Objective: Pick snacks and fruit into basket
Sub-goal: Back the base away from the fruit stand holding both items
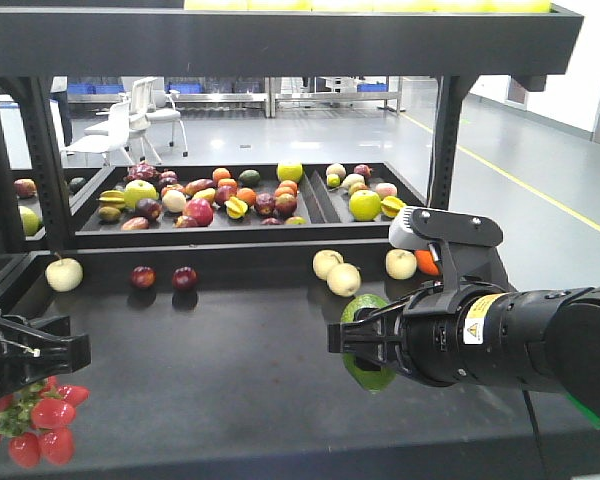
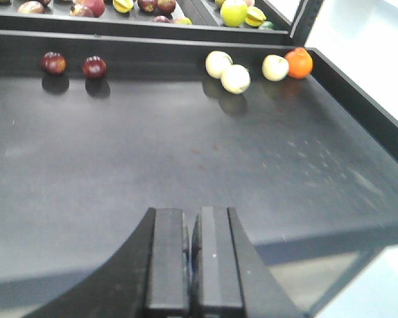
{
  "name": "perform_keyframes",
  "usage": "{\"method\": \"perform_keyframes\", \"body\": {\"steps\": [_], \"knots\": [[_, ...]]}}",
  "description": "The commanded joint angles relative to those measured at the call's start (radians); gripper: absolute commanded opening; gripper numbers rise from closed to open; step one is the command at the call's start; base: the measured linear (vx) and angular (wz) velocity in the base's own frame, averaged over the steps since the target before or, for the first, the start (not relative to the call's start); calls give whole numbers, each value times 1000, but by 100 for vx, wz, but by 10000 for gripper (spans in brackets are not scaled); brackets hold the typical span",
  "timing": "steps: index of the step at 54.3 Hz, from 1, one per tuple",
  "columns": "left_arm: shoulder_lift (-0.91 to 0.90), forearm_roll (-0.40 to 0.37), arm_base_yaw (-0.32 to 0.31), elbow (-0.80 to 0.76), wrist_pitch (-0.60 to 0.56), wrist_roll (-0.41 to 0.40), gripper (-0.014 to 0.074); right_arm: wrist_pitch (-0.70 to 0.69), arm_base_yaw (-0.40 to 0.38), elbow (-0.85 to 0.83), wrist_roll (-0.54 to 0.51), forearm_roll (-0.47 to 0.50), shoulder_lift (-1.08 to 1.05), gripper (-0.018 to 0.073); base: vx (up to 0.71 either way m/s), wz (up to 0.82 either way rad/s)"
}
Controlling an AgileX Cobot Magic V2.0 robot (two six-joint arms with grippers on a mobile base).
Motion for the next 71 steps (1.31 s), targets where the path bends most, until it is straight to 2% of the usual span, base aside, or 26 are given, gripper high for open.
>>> {"method": "perform_keyframes", "body": {"steps": [1, 46, 71], "knots": [[-19, 13, -6, -30, -69, 4, -6, -78, -4, -30, -5, -13, -39, -10, -35, -3], [-19, 13, -6, -30, -69, 4, -6, -78, -4, -30, -5, -13, -39, -10, -37, -12], [-19, 12, -6, -30, -65, 4, -6, -63, -4, -30, -5, -13, -38, -10, -31, -47]]}}
